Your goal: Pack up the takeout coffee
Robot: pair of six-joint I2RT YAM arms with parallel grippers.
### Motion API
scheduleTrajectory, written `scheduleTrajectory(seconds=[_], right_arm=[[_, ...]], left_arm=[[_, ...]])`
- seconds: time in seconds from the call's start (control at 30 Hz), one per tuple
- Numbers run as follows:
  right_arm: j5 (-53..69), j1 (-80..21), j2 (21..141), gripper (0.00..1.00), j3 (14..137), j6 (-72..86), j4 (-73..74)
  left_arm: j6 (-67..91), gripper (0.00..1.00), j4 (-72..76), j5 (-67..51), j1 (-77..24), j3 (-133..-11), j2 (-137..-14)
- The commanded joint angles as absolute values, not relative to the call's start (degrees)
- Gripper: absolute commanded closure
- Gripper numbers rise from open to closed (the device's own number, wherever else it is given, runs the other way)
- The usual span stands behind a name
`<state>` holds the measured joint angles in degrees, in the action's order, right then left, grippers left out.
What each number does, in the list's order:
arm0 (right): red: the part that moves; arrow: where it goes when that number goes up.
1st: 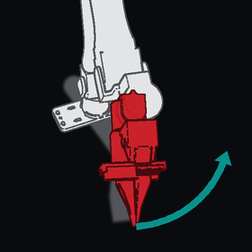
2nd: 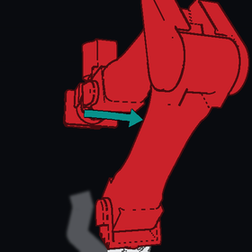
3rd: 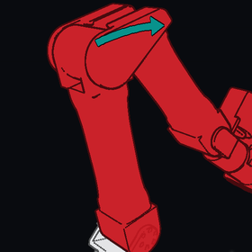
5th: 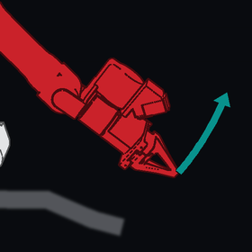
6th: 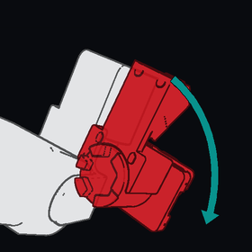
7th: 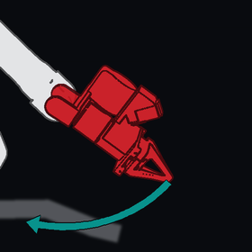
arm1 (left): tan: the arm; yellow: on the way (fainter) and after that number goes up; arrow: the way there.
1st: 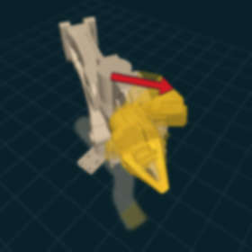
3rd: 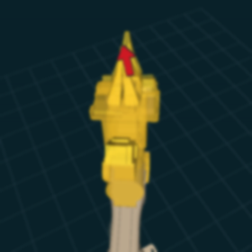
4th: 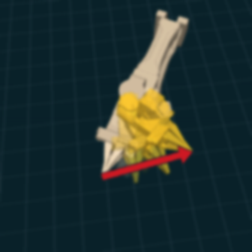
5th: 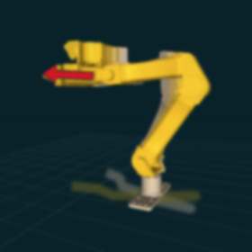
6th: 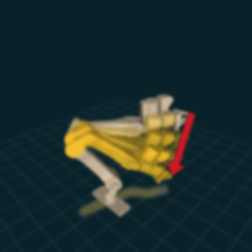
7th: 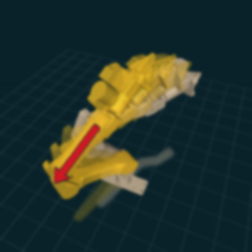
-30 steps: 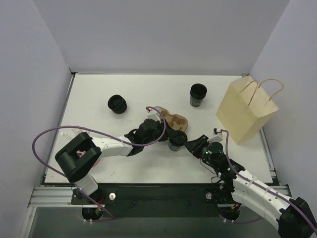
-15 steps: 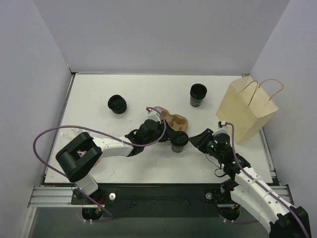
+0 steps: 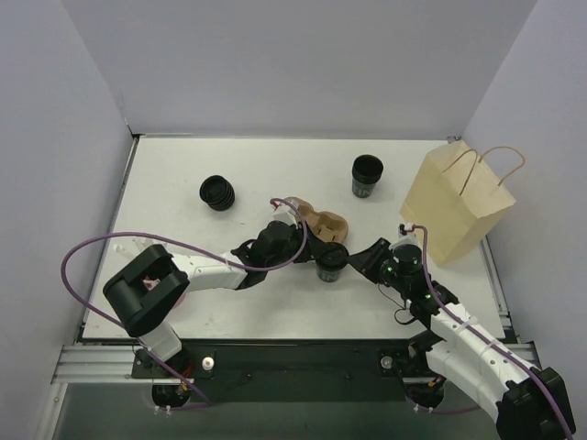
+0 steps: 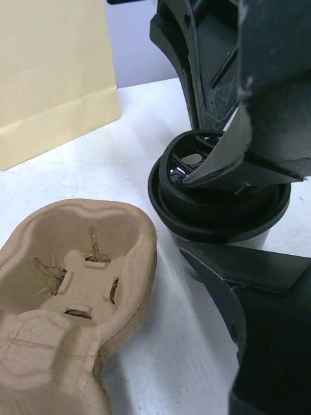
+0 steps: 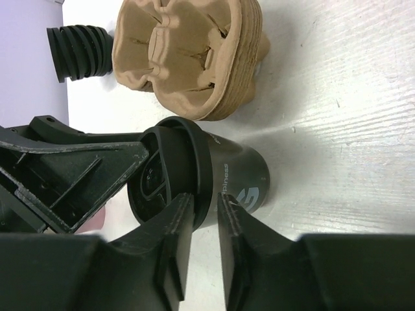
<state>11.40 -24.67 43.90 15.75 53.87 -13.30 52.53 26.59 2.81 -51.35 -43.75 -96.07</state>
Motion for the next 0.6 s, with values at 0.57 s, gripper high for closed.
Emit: scheduleTrajectory(seconds=[0.57], right_arm=[[5.0,-26.1,38.7,0.88,0.4,55.7,-13.1]], left_arm=[[50.5,0.54,-1.0,2.8,-55.1,-35.1,-106.8]])
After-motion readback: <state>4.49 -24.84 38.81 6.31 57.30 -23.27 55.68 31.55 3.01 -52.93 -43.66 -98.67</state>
